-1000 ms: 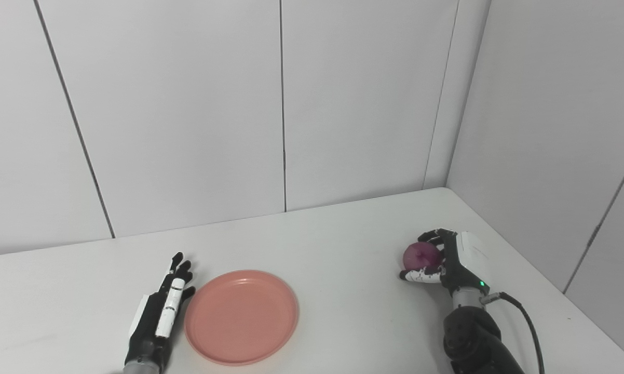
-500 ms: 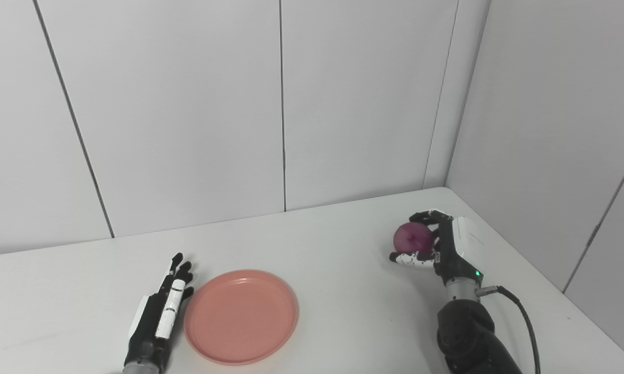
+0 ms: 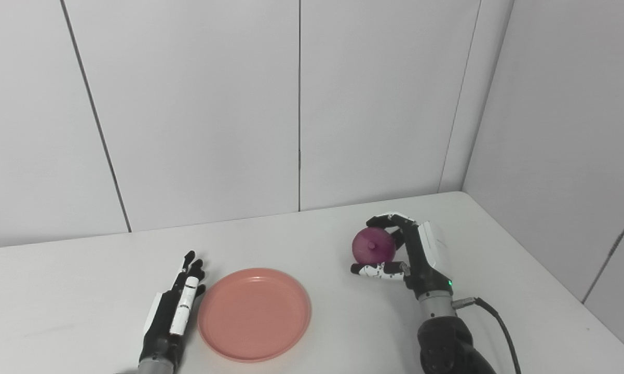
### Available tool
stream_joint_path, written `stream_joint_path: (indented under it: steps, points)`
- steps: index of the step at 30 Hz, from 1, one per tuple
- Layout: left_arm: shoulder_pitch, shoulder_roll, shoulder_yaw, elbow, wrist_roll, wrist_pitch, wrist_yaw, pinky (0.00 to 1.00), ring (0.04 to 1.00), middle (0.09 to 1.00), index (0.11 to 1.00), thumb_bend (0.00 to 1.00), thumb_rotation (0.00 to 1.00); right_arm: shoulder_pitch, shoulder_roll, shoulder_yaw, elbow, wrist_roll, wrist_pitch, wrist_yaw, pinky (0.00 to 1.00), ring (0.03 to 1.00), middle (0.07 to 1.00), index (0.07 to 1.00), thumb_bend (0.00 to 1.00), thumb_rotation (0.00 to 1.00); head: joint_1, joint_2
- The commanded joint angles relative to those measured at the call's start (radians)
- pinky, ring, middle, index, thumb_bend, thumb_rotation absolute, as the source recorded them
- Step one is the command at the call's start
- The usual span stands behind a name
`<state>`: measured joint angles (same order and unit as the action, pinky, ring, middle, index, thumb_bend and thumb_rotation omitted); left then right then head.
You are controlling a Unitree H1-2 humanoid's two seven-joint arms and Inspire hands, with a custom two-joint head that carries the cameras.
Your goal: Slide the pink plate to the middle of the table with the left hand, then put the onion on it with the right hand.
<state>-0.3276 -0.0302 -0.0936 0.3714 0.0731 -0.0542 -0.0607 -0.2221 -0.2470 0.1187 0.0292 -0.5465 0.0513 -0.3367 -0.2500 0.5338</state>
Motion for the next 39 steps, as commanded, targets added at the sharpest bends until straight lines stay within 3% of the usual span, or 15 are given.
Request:
stream_joint_path:
  steps: [1, 10, 17, 22, 29, 32, 34, 39]
  points:
    - [0.011, -0.011, -0.007, -0.006, 0.004, 0.027, 0.003, 0.94, 0.949, 0.973, 0.971, 0.52, 1.00, -0.032, 0.013, 0.015, -0.041, -0.018, -0.059, 0.007, 0.42, 0.427, 0.490, 0.524, 0.52, 0.00, 0.009, 0.001]
    - [0.013, -0.032, -0.014, -0.021, -0.011, 0.031, -0.001, 0.97, 0.976, 0.989, 0.986, 0.51, 1.00, -0.020, 0.059, 0.091, -0.047, -0.020, -0.090, 0.070, 0.40, 0.421, 0.479, 0.529, 0.51, 0.00, 0.073, 0.008]
    - [0.017, -0.054, -0.028, -0.041, 0.000, 0.054, 0.015, 0.97, 0.970, 0.978, 0.976, 0.52, 1.00, -0.009, 0.072, 0.099, -0.041, 0.002, -0.099, 0.111, 0.39, 0.415, 0.489, 0.524, 0.52, 0.00, 0.117, 0.016]
    - [0.017, -0.065, -0.040, -0.051, 0.009, 0.069, 0.017, 0.99, 0.983, 0.987, 0.975, 0.55, 1.00, 0.002, 0.068, 0.100, -0.048, 0.017, -0.110, 0.143, 0.46, 0.449, 0.482, 0.510, 0.52, 0.00, 0.157, 0.021]
    - [0.014, -0.085, -0.051, -0.052, 0.013, 0.082, 0.033, 1.00, 0.990, 0.981, 0.970, 0.56, 1.00, 0.009, 0.064, 0.109, -0.066, -0.028, -0.071, 0.186, 0.43, 0.422, 0.492, 0.522, 0.52, 0.00, 0.212, 0.027]
    - [0.014, -0.087, -0.054, -0.050, 0.010, 0.073, 0.037, 1.00, 0.990, 0.980, 0.970, 0.55, 1.00, 0.003, 0.065, 0.121, -0.043, -0.024, -0.117, 0.195, 0.51, 0.436, 0.480, 0.522, 0.52, 0.00, 0.217, 0.026]
    - [0.014, -0.088, -0.058, -0.047, 0.010, 0.068, 0.041, 1.00, 0.987, 0.978, 0.969, 0.54, 1.00, -0.004, 0.068, 0.130, -0.030, -0.001, -0.139, 0.212, 0.43, 0.422, 0.484, 0.530, 0.51, 0.00, 0.218, 0.027]
    - [0.014, -0.091, -0.062, -0.046, 0.005, 0.064, 0.046, 1.00, 0.986, 0.978, 0.968, 0.54, 1.00, -0.021, 0.078, 0.143, -0.004, 0.005, -0.164, 0.216, 0.39, 0.408, 0.484, 0.537, 0.51, 0.00, 0.220, 0.028]
